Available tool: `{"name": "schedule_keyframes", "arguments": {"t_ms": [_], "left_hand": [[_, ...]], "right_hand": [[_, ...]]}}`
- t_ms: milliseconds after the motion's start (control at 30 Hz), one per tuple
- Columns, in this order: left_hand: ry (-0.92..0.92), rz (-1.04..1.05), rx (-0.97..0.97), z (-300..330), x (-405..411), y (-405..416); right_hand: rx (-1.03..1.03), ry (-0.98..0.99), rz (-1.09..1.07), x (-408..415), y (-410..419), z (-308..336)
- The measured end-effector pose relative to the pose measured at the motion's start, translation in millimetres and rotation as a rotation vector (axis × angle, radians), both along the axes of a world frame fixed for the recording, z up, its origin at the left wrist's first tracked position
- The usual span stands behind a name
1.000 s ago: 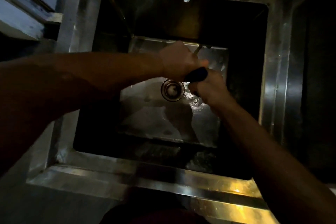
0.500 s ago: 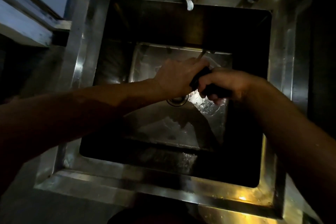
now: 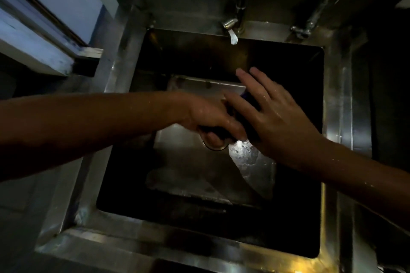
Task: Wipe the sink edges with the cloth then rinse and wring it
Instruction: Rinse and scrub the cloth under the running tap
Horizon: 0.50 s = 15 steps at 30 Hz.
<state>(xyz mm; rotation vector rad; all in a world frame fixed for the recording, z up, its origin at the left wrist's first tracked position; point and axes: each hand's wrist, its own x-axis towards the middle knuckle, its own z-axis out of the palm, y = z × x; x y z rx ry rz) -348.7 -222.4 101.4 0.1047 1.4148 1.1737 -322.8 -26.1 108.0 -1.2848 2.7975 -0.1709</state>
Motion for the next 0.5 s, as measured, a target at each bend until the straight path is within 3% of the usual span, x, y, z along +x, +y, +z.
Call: {"name": "schedule_keyframes", "arguments": {"t_ms": [100,233,367,433,500], "left_hand": [[-0.136,-0.117,0.037,3.5,26.2,1.4],[-0.009,-0.217,-0.057,7.0,24.8,5.2],[0.542,-0.431,-0.436,-9.2,13.2,29.1],[0.836,-0.478,-0.561,-20.7,5.5,29.3],[1.031,-0.568,-0.728,-28.0,-5.0,24.7]], "right_hand": [[-0.092,-0.054,0.087,7.0,1.5,-1.8],[-0.084,-0.015,0.021,11.7,4.8,3.7],[0.415,-0.092,-0.177,6.1,-10.0,13.8],[0.485,-0.149,-0.312,-5.2,-24.7,-0.5],[0.367,-0.313,-0.462,-16.3,-37.0,-27.5]]}}
